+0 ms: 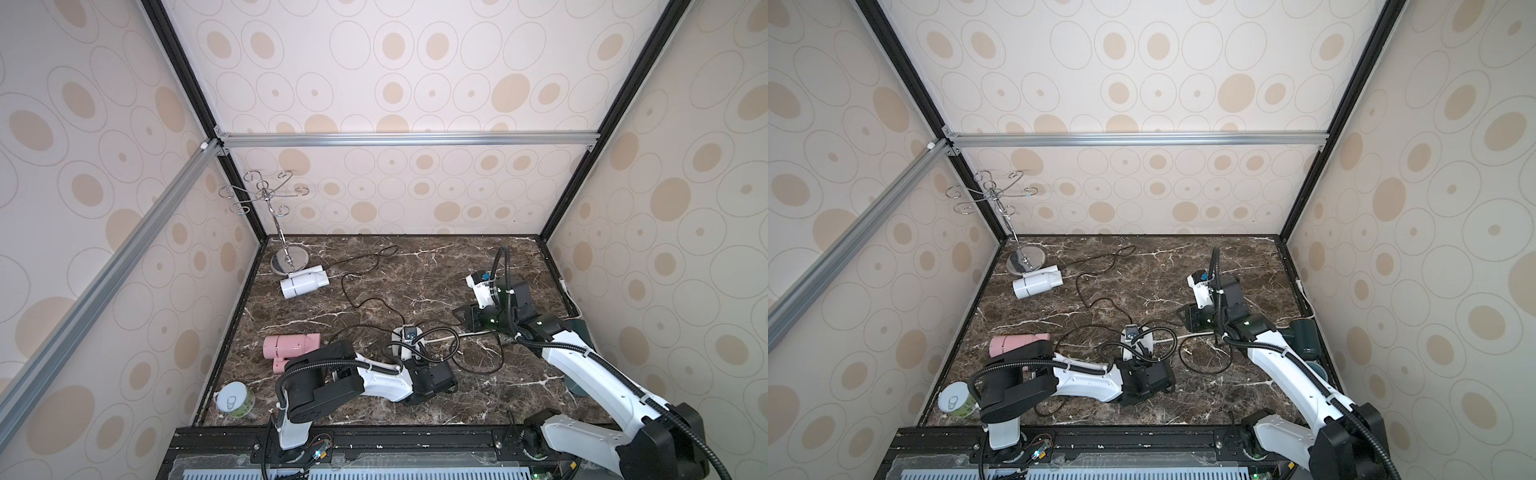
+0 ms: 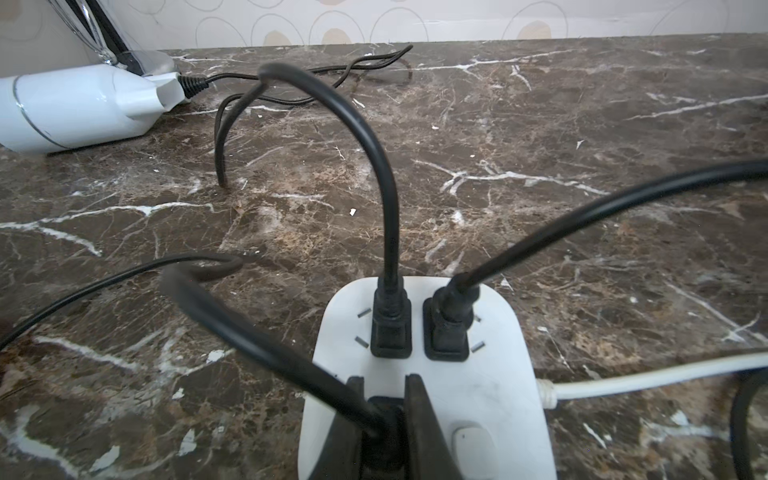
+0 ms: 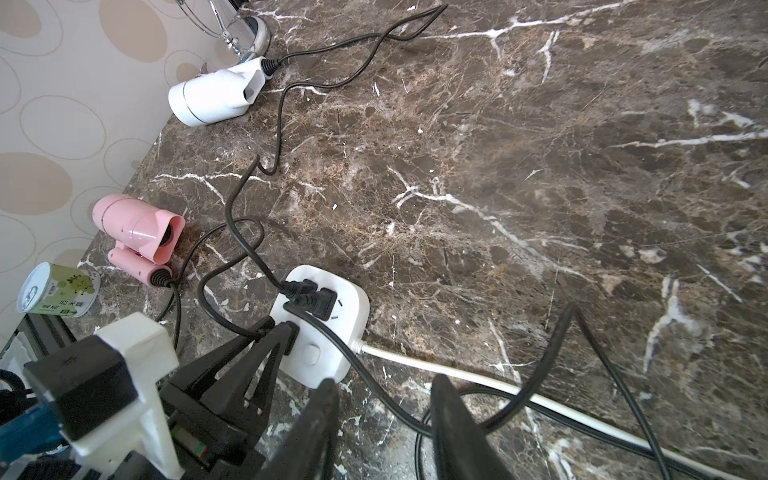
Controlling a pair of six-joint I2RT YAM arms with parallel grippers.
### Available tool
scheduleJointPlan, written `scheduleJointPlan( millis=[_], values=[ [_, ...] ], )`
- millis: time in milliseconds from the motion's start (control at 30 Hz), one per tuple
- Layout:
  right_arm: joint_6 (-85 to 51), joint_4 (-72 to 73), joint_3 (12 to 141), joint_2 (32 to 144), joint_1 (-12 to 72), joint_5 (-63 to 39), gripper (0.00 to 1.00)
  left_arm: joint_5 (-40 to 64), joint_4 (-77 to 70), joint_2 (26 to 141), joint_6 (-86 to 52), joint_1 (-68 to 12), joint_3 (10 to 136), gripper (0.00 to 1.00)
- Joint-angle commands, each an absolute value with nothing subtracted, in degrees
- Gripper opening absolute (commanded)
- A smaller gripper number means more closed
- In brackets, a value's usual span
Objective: Charge the blow dryers
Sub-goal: Insert the plug into the socket.
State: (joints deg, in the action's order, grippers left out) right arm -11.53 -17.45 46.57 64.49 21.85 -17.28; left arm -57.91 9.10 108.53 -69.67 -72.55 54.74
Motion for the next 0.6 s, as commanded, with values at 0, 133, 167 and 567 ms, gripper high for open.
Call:
scheduleJointPlan(
  millis=[0, 133, 167, 567],
  values=[
    [-11.9, -18.3, 46.1, 63.3, 22.1, -17.0, 0.39, -47.9, 11.3, 109.9, -71.7, -73.6, 50.7, 0.00],
    [-12.0, -18.3, 45.7, 62.6, 22.1, -17.1, 0.39, -43.1, 7.1, 109.9, -71.8, -73.0, 46.7, 0.00],
    [-12.0, -18.4, 45.7, 62.5, 22.1, -17.1, 0.39, -41.8, 5.8, 109.9, -70.8, -72.6, 46.1, 0.00],
    [-12.1, -19.7, 47.2, 63.7, 22.1, -19.2, 0.40, -26.2, -6.7, 110.7, -55.2, -61.6, 46.0, 0.00]
  ],
)
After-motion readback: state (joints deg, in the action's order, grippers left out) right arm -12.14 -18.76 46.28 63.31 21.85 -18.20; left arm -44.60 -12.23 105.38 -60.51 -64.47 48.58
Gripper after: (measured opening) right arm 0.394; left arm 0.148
